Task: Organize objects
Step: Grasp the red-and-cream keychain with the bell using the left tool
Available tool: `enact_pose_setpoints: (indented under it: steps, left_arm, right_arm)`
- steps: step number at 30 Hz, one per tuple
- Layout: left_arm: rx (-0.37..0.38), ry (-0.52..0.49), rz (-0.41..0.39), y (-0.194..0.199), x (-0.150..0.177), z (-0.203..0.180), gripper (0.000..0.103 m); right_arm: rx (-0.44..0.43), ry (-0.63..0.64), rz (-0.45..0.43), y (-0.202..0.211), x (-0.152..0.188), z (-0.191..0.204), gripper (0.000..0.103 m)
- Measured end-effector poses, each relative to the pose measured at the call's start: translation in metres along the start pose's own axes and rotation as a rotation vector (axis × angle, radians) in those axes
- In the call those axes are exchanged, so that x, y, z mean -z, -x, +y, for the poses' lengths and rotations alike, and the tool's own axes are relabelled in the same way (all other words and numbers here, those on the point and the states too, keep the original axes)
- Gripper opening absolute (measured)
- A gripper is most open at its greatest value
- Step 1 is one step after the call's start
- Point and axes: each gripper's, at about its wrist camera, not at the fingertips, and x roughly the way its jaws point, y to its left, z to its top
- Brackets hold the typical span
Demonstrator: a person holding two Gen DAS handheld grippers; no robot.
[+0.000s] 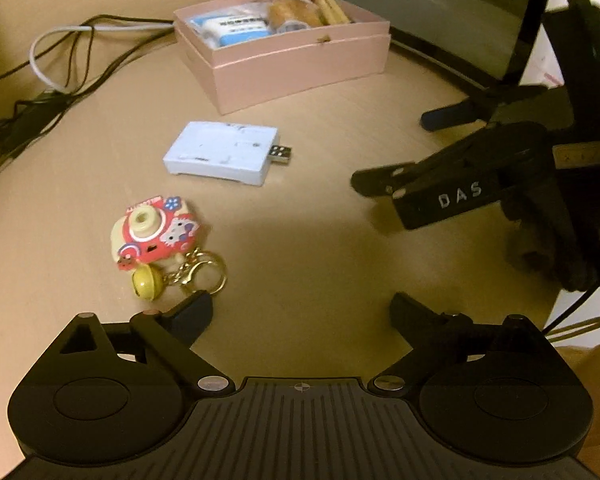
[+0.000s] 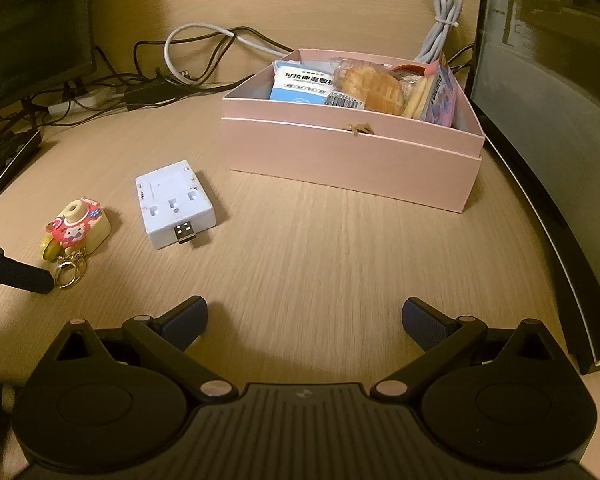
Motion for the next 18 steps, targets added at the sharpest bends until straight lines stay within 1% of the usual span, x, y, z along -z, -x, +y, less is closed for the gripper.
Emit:
enact_pose_setpoints:
  steps: [2, 3, 4, 6, 7, 9, 14, 15, 18]
  left_arm:
    - [0.047, 0.031, -0.025, 0.011, 0.001, 0.008, 0.087]
    - [0.049, 0.031, -0.052, 0.021, 0.001, 0.013, 0.078]
    - [0.037, 0.013, -0.082, 0.030, 0.000, 0.020, 0.074]
    - [-0.023, -0.040, -0.139, 0.045, -0.005, 0.035, 0.074]
    - [-0.056, -0.068, -0.153, 0.048, -0.009, 0.043, 0.074]
    - [-0.094, -0.125, -0.135, 0.044, -0.022, 0.058, 0.074]
    - [-0.052, -0.260, -0.055, 0.011, -0.037, 0.077, 0.074]
    - [-0.037, -0.275, -0.038, 0.003, -0.039, 0.080, 0.077]
    - [0.031, -0.259, -0.032, -0.004, -0.044, 0.088, 0.076]
  right_arm:
    - [-0.011, 0.009, -0.004, 0.001, 0.002, -0.001, 0.103]
    - [-0.018, 0.015, -0.008, 0.002, 0.003, -0.002, 0.103]
    - [-0.022, 0.019, -0.010, 0.002, 0.003, -0.002, 0.103]
    - [-0.027, 0.022, -0.006, 0.003, 0.003, -0.003, 0.103]
    - [-0.027, 0.022, -0.004, 0.003, 0.003, -0.003, 0.103]
    - [-0.025, 0.021, 0.005, 0.002, 0.001, -0.002, 0.103]
    - [-0.022, 0.014, 0.046, 0.003, -0.003, -0.001, 0.103]
    - [-0.026, 0.017, 0.056, 0.004, -0.003, -0.001, 0.103]
    - [-0.039, 0.032, 0.068, 0.008, 0.001, 0.001, 0.103]
